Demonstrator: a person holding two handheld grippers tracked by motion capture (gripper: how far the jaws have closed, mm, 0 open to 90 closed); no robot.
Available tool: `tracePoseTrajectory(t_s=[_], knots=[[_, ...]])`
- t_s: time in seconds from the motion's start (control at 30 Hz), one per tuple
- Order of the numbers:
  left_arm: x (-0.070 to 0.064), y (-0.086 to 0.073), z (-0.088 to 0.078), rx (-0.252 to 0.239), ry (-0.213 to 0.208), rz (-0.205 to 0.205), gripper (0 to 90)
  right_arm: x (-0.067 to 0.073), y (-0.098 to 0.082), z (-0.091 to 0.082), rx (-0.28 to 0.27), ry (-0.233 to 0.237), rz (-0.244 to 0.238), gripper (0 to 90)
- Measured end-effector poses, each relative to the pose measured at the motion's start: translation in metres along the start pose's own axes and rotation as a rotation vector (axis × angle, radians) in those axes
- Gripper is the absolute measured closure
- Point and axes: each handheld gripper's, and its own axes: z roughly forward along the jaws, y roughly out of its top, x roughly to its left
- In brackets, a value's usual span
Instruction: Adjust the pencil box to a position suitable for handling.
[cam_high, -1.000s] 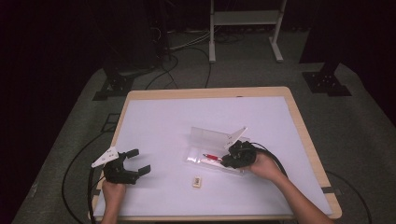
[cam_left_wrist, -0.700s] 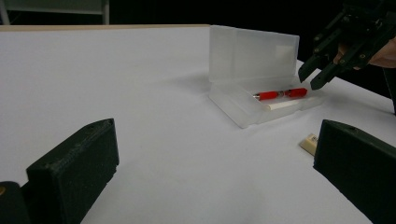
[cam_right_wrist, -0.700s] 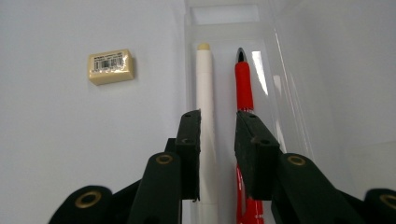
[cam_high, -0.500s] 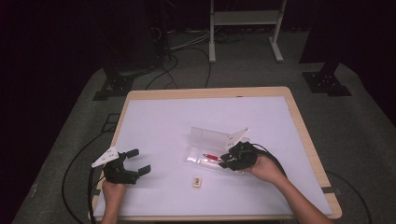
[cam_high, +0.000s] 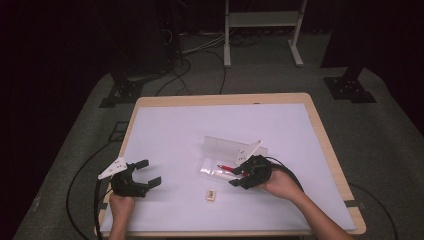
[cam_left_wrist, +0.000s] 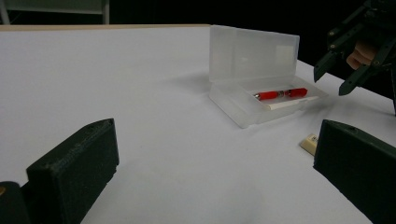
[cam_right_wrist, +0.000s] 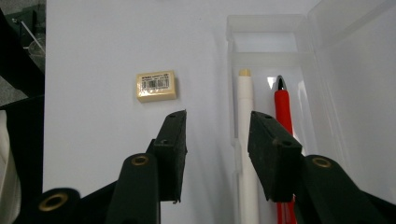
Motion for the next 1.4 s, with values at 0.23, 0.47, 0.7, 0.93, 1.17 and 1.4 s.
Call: tracePoseTrajectory(t_s=[0.23, 0.47, 0.7, 0.93, 1.17, 1.4], knots=[[0.000, 0.000, 0.000, 0.001, 0.001, 0.000, 0.0, 0.005, 0.004, 0.001, -0.007, 0.019, 0.003, 49.8], [0.000, 0.000, 0.000, 0.003, 0.000, 0.000, 0.0, 0.012, 0.008, 0.006, -0.009, 0.033, -0.024, 44.3], [0.000, 0.000, 0.000, 0.004, 0.000, 0.000, 0.0, 0.017, 0.012, 0.010, -0.011, 0.047, -0.017, 40.0], [0.000, 0.000, 0.000, 0.003, 0.000, 0.001, 0.0, 0.025, 0.018, 0.018, -0.006, 0.077, -0.032, 39.4], [0.000, 0.000, 0.000, 0.003, -0.001, 0.005, 0.0, 0.033, 0.023, 0.029, 0.003, 0.103, -0.053, 40.0], [0.000, 0.000, 0.000, 0.001, -0.003, 0.003, 0.0, 0.035, 0.027, 0.038, 0.010, 0.115, -0.061, 40.8]])
